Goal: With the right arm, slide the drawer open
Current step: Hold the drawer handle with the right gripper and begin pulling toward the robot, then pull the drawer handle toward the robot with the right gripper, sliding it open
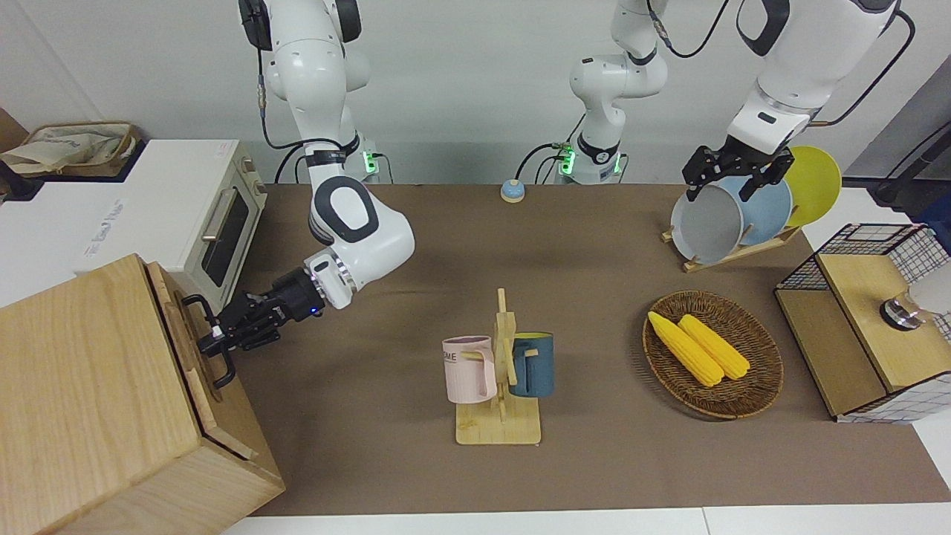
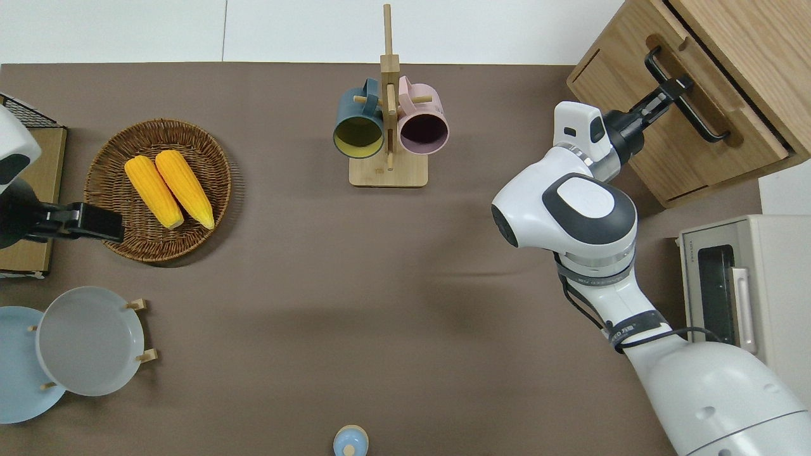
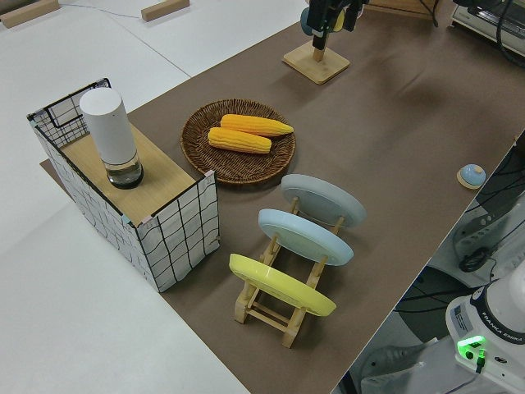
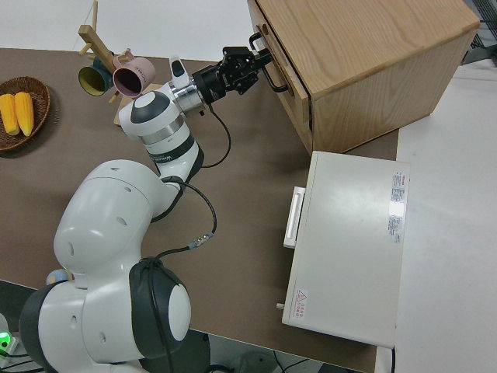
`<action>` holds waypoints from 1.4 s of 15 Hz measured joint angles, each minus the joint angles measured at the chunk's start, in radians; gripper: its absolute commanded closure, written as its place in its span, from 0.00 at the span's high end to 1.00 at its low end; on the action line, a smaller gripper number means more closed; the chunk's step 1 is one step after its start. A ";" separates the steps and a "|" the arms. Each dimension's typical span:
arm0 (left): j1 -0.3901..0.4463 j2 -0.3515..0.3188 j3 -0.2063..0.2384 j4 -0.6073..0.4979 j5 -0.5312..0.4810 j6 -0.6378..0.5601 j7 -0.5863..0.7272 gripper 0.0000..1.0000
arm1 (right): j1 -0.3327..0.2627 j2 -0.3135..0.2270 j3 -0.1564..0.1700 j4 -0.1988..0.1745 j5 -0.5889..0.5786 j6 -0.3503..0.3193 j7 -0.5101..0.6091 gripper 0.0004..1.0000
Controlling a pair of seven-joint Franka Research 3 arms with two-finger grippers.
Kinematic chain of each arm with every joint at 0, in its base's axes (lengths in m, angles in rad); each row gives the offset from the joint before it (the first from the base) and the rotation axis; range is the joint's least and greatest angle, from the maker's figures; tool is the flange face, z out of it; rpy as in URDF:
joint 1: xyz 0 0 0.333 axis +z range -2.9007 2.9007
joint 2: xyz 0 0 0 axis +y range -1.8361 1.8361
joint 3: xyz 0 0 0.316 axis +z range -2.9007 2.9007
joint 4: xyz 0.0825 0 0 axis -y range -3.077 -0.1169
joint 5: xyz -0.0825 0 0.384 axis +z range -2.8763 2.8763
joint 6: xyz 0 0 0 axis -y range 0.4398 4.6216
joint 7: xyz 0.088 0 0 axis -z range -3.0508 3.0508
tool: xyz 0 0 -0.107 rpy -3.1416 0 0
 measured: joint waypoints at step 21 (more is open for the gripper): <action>0.000 0.000 0.000 0.000 0.000 0.000 0.000 0.99 | 0.200 -0.015 0.157 -0.016 0.203 -0.359 -0.034 0.00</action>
